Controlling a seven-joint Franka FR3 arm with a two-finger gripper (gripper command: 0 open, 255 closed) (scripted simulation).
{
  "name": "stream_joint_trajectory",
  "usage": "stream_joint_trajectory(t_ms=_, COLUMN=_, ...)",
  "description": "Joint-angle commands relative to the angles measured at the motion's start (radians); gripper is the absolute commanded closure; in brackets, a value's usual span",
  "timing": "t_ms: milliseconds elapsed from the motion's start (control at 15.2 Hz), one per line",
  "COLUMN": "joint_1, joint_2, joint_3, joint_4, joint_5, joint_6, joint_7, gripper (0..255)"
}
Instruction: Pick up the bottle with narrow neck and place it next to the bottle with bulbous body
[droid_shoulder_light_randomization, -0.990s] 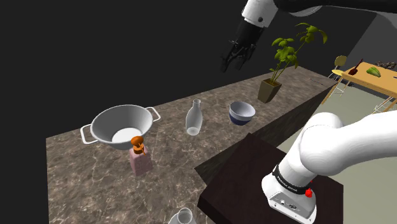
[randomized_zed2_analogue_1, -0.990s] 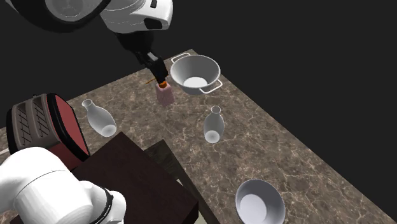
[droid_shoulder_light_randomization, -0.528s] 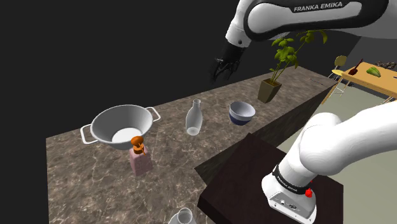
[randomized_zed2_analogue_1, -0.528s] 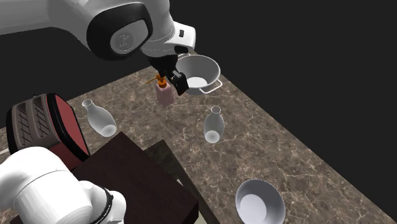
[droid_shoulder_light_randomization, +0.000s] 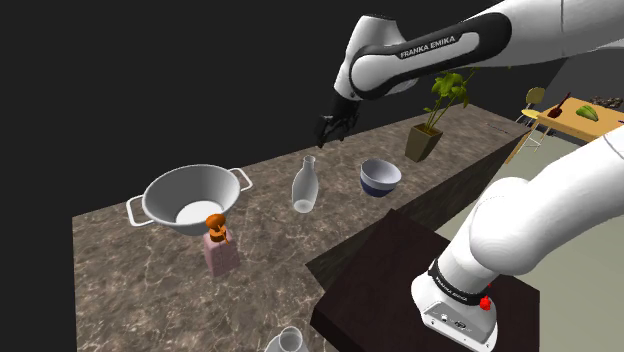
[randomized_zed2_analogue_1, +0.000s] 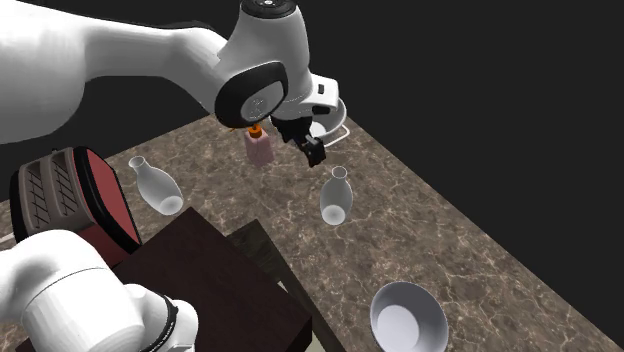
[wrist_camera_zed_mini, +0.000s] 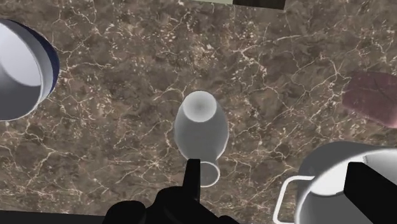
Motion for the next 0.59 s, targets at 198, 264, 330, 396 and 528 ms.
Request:
stream_joint_trajectory(t_ms=198, joint_1=-0.007, joint_2=0.202, joint_3=-0.015, joint_4=0.045, joint_5=-0.01, joint_6=0.154, joint_7=-0.024, gripper=0)
stream_joint_trajectory(t_ms=264, joint_1=-0.009, joint_2=0.24, joint_3=-0.018, joint_4=0.057, joint_5=-0.011, joint_6=0.179, joint_7=-0.029, gripper=0)
stream_joint_trajectory(t_ms=330, joint_1=-0.01, joint_2=0.278, joint_3=-0.021, joint_4=0.07, joint_5=-0.012, joint_6=0.204, joint_7=-0.034, gripper=0)
stream_joint_trajectory(t_ms=396, joint_1=-0.013, joint_2=0.317, joint_3=-0.024, joint_4=0.084, joint_5=-0.013, joint_6=0.227, joint_7=-0.039, gripper=0)
stream_joint_trajectory(t_ms=528, joint_1=-0.017, joint_2=0.395, joint_3=-0.03, joint_4=0.116, joint_5=-0.013, joint_6=0.271, joint_7=-0.05, gripper=0)
